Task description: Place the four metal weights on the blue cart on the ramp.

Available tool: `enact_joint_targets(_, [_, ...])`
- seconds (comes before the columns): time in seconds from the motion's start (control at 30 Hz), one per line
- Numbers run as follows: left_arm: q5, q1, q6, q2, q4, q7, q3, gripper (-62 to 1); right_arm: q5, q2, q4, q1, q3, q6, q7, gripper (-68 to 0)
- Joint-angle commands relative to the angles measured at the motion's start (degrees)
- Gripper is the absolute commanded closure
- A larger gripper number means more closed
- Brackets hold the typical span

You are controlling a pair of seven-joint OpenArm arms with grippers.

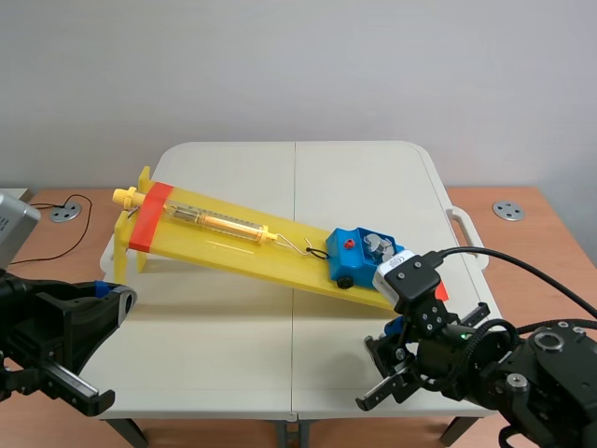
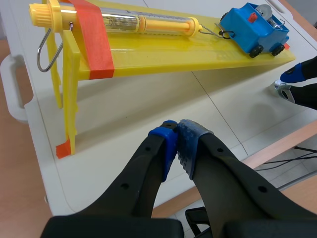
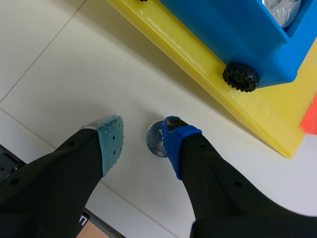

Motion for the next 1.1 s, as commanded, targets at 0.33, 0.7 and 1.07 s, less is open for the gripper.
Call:
enact_joint_targets(0.33, [-4.0, -1.1, -2.1, 0.3, 3.9, -5.1, -0.9, -2.6, 0.1, 0.0, 0.4, 5.0, 0.0, -1.9, 9.2, -20.9])
enact_joint_targets(0.7, [-4.0, -1.1, -2.1, 0.3, 3.9, -5.1, -0.9, -2.6, -0.6, -0.3, -1.6, 6.1, -2.2, -2.6, 9.3, -14.4])
enact_joint_targets(1.07, [-4.0, -1.1, -2.1, 0.3, 3.9, -5.1, -0.9, -2.6, -1.0, -0.1, -1.7, 6.1, -2.2, -2.8, 6.5, -0.6])
